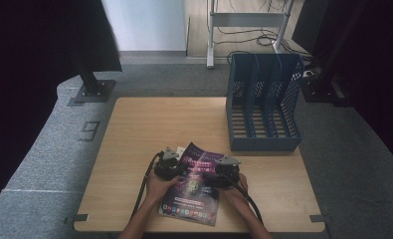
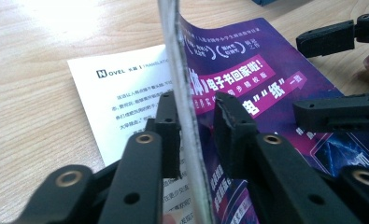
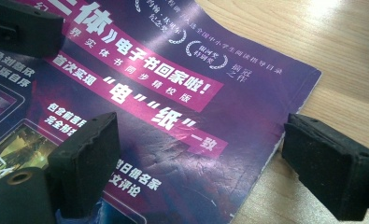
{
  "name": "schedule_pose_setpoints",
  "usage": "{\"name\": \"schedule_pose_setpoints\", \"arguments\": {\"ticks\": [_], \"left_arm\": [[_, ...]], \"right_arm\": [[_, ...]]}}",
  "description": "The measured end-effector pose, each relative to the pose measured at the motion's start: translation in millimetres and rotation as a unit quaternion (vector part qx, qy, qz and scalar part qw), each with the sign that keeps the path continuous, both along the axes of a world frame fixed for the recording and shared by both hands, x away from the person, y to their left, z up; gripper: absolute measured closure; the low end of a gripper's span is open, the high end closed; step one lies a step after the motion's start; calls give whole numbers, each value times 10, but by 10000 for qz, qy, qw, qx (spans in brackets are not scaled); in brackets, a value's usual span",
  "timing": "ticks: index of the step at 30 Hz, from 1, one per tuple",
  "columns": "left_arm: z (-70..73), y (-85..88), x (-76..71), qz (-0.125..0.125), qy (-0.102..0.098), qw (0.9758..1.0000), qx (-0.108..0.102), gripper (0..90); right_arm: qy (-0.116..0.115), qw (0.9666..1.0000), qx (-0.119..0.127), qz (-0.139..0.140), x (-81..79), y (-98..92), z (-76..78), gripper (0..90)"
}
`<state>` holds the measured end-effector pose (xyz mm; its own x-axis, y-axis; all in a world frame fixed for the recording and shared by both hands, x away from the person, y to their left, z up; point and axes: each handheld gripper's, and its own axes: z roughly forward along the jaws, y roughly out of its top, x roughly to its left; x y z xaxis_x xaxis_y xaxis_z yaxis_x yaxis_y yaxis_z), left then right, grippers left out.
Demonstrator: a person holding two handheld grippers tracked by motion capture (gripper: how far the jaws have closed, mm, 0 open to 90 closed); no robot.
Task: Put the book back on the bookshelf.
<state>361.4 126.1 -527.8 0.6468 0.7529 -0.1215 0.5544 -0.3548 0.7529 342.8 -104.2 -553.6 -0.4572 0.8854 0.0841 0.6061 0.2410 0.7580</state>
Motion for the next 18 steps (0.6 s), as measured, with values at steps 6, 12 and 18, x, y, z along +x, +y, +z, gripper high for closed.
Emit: {"name": "schedule_pose_setpoints", "arguments": {"ticks": [6, 12, 18], "left_arm": [[5, -38, -82, 13, -236, 9997, -40, 834], [-21, -45, -60, -6, -100, 9999, -58, 755], [-20, -60, -64, -115, -135, 9998, 36, 808]], "right_arm": [[-2, 10000, -2, 2, 0, 0, 0, 110], [-7, 10000, -10, -1, -3, 1, 1, 111], [-1, 10000, -1, -1, -1, 0, 0, 111]]}}
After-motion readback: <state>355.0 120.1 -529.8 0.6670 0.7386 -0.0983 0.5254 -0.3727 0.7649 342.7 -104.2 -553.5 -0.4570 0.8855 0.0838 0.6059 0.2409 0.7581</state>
